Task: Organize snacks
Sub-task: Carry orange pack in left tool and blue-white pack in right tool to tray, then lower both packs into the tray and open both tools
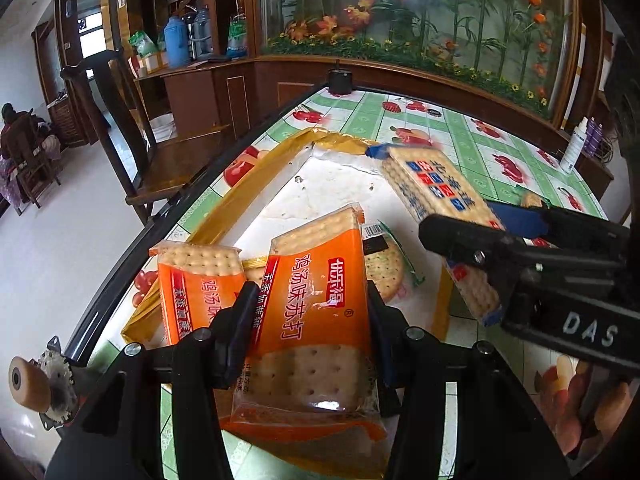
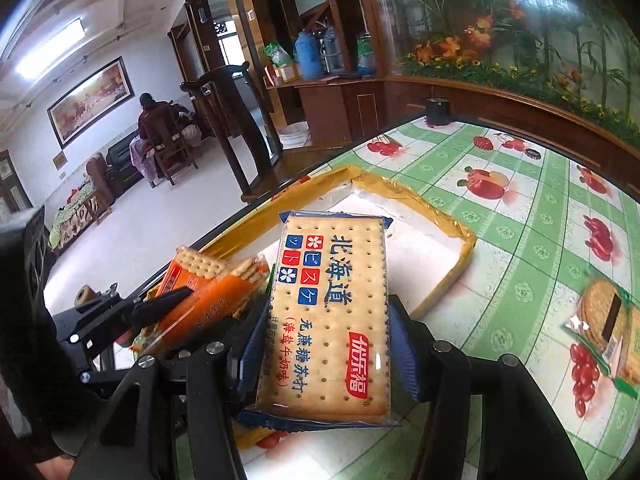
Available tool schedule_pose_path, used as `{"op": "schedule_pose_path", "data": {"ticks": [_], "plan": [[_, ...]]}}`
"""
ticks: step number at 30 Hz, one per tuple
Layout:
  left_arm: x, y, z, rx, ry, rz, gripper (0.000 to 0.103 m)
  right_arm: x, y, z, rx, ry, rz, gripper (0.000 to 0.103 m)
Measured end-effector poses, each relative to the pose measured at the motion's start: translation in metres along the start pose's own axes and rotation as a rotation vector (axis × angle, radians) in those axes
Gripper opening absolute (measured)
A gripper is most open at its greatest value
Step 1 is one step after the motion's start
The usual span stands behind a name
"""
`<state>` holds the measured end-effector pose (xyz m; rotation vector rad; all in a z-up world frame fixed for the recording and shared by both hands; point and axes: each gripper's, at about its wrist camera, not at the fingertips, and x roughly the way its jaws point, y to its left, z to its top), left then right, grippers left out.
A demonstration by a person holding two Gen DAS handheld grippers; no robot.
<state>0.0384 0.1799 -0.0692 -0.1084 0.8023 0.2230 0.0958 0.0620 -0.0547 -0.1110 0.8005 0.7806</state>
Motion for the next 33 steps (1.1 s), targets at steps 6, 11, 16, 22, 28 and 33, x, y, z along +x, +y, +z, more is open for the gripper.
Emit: {"op": "schedule_pose_path", "data": {"ticks": [6,11,16,22,28,33], "plan": [[0.01,0.003,0.005,0.001,0.017,0.018,0.049,0.017,-0.004,0.013,0.009,0.007,0.01,0.057],[0.015,0.006,0.006,-0.003,0.029,0.032,0.048,0.028,-0.007,0.016,0.016,0.012,0.016,0.057],[0.021,0.005,0.011,0.002,0.035,0.044,0.048,0.035,-0.008,0.017,0.017,0.023,0.017,0.057],[0.024,0.007,0.013,0.007,0.035,0.051,0.047,0.041,-0.011,0.019,0.023,0.027,0.012,0.057],[0.026,0.009,0.016,0.004,0.036,0.055,0.047,0.047,-0.014,0.021,0.026,0.034,0.005,0.057],[0.025,0.005,0.019,0.034,0.036,0.106,0.055,0.049,-0.016,0.022,0.028,0.03,-0.001,0.06]]}}
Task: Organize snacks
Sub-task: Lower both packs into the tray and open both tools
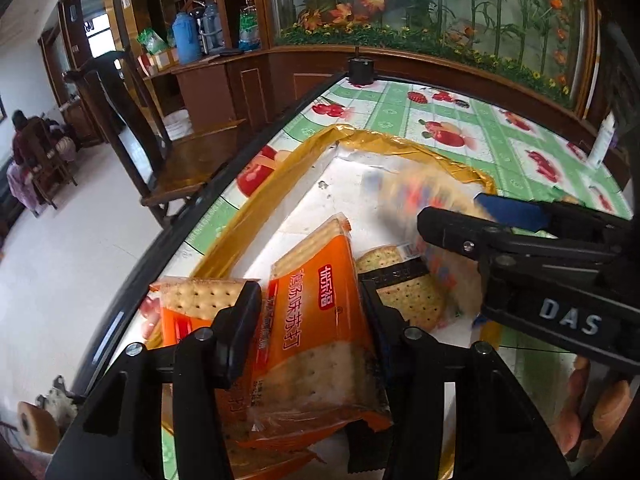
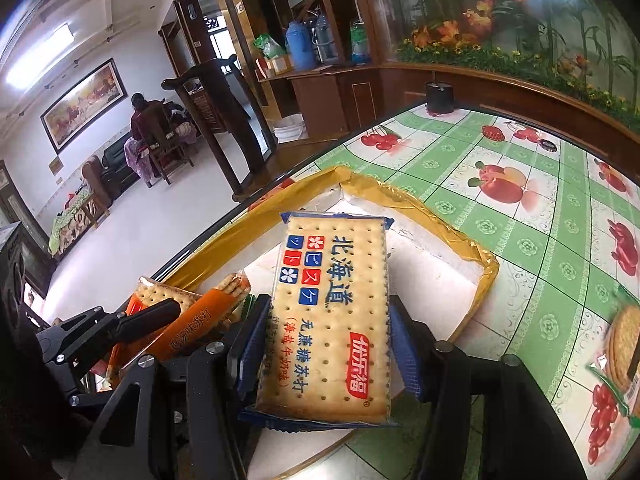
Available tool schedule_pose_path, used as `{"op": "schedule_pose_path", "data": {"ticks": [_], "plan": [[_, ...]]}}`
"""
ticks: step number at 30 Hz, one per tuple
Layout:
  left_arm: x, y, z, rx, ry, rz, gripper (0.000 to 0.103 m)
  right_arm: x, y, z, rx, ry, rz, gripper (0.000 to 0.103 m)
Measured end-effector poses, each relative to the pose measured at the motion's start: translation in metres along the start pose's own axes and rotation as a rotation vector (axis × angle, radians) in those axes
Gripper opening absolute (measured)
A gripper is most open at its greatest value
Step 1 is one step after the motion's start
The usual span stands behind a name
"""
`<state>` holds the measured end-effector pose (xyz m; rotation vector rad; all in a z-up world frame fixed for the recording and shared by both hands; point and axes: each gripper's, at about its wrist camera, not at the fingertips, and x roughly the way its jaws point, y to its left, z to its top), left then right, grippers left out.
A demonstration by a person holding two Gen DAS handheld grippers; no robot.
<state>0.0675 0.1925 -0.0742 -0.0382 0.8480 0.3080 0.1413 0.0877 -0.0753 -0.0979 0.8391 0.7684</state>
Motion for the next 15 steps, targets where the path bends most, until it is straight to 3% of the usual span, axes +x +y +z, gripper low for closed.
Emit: {"op": "schedule_pose_path", "data": {"ticks": [1,3,7,15], "plan": [[-0.001,-0.002,0.0,0.009,-0.005,0.02,0.061,-0.001,0.001,0.0,0.0,-0.006,0.003,0.061],[-0.008,-0.004,0.0,0.025,-0.035,0.06,0.083,-0.006,0.0,0.0,0.004,-0.018,0.001,0.063],[-0.021,-0.003,0.001,0.023,-0.072,0.083,0.083,-0.024,-0.008,-0.003,0.03,-0.046,-0.001,0.065],[-0.044,-0.014,0.004,0.018,-0.106,0.037,0.083,-0.082,-0.042,-0.025,0.107,-0.119,-0.044,0.073]]}}
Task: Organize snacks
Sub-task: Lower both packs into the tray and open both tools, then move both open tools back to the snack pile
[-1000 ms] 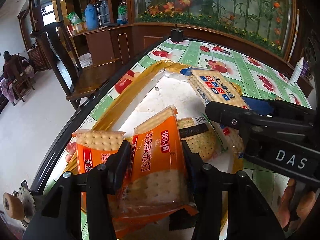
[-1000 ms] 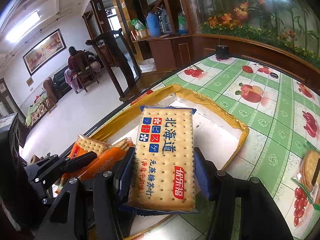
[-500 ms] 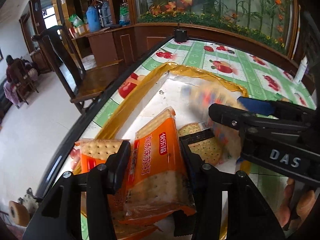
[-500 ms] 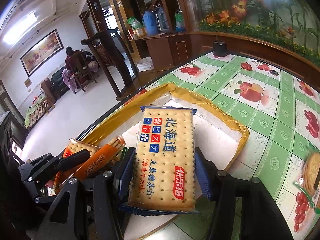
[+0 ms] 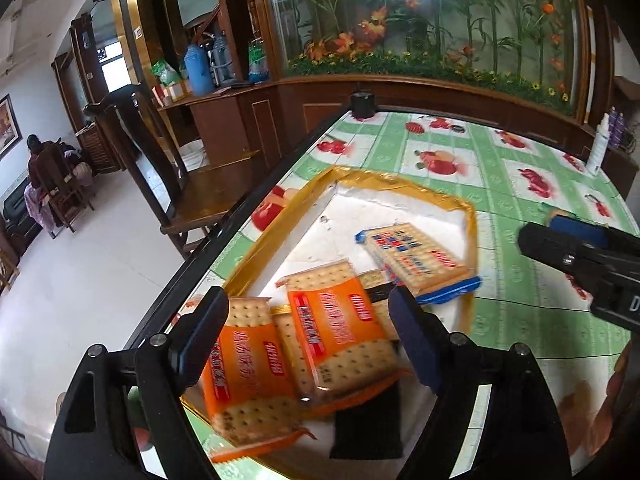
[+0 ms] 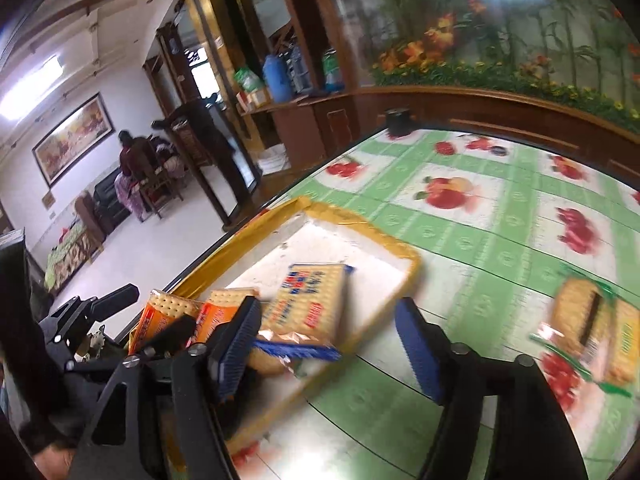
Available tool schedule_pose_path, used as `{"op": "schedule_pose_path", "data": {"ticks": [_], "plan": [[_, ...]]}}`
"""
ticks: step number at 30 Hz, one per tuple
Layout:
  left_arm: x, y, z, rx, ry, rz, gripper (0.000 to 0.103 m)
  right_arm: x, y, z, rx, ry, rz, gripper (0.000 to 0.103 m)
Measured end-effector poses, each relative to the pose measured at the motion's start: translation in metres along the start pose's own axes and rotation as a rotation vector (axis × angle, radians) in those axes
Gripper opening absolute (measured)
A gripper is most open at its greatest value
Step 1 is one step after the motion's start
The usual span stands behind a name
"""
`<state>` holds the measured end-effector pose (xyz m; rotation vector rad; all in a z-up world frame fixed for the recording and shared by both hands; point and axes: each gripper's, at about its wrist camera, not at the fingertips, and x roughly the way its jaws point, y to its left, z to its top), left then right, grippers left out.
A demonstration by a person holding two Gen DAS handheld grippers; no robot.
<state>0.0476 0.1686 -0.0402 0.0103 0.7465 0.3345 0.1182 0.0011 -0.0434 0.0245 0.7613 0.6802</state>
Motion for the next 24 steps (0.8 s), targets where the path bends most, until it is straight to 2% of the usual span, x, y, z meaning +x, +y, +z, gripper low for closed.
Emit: {"op": "schedule_pose_path", "data": {"ticks": [14,24], "plan": [[-0.027,-0.063,0.003,0.087,-0.028,-0.098,0.083,-0.097,-0.103,-0.051,0.182,-0.082,-0.146,0.075],[-0.028,-0.119,0.0,0.164,0.002,-0.164,0.083,-0.144,-0.171,-0.088,0.31,-0.105,-0.243,0.079]]}}
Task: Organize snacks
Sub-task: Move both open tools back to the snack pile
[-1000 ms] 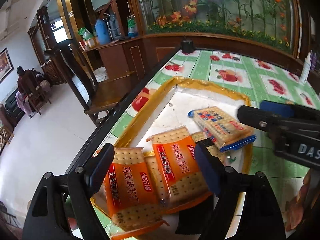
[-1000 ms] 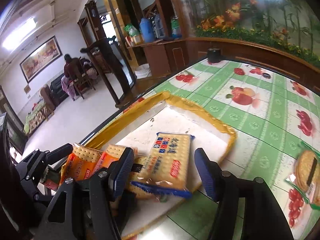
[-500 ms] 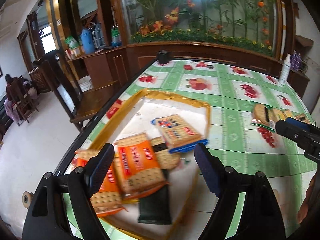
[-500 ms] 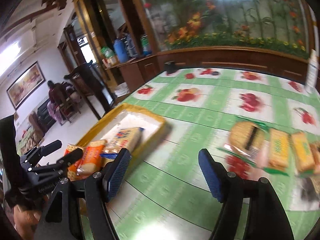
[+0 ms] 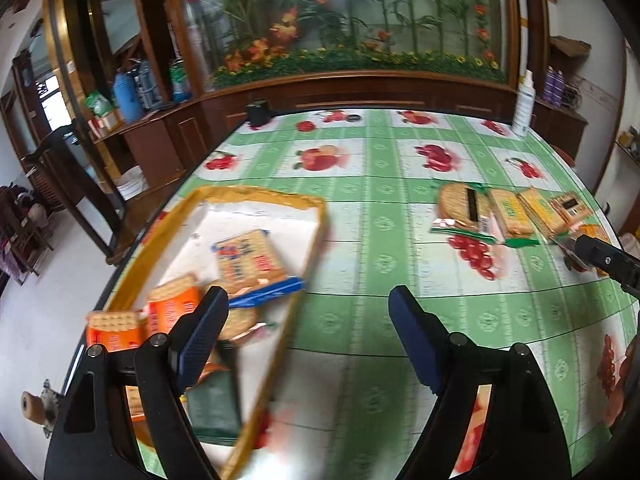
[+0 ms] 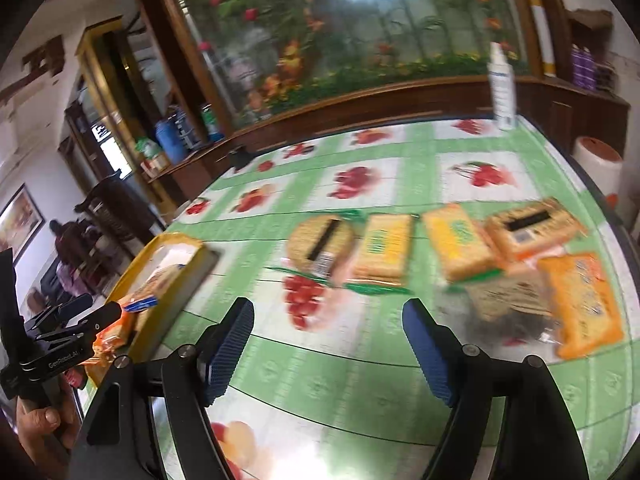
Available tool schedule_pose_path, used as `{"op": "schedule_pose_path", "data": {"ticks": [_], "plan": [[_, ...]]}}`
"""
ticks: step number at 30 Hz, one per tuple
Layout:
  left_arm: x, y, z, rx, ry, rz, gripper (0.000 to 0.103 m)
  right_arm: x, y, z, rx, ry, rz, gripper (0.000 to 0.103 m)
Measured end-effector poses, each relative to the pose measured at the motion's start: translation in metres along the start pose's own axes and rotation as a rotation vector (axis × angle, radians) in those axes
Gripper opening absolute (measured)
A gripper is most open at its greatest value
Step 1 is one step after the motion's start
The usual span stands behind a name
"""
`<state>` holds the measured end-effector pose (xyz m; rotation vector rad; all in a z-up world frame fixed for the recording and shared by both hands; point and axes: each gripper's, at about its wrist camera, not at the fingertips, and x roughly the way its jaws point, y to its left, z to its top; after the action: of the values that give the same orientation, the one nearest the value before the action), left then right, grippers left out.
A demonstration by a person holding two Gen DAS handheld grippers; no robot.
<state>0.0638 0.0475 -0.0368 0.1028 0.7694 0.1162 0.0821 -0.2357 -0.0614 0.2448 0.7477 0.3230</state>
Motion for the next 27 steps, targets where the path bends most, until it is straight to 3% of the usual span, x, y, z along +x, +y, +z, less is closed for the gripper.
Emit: {"op": "schedule_pose_path", "data": {"ticks": [9,15,27], "plan": [[0.01,-0.044,0.008,0.051,0.028,-0.074,0.083,-0.002,-0.021,-0.004,0.038,0.004,-0.022,0.08],[0.013,-0.054,0.013,0.025,0.029,-0.09,0.083,0.007,-0.013,-0.001,0.024,0.015,-0.016,0.08],[0.026,-0.062,0.019,0.036,0.024,-0.057,0.083,0.043,0.007,0.023,-0.019,0.036,-0.006,0.079]]}}
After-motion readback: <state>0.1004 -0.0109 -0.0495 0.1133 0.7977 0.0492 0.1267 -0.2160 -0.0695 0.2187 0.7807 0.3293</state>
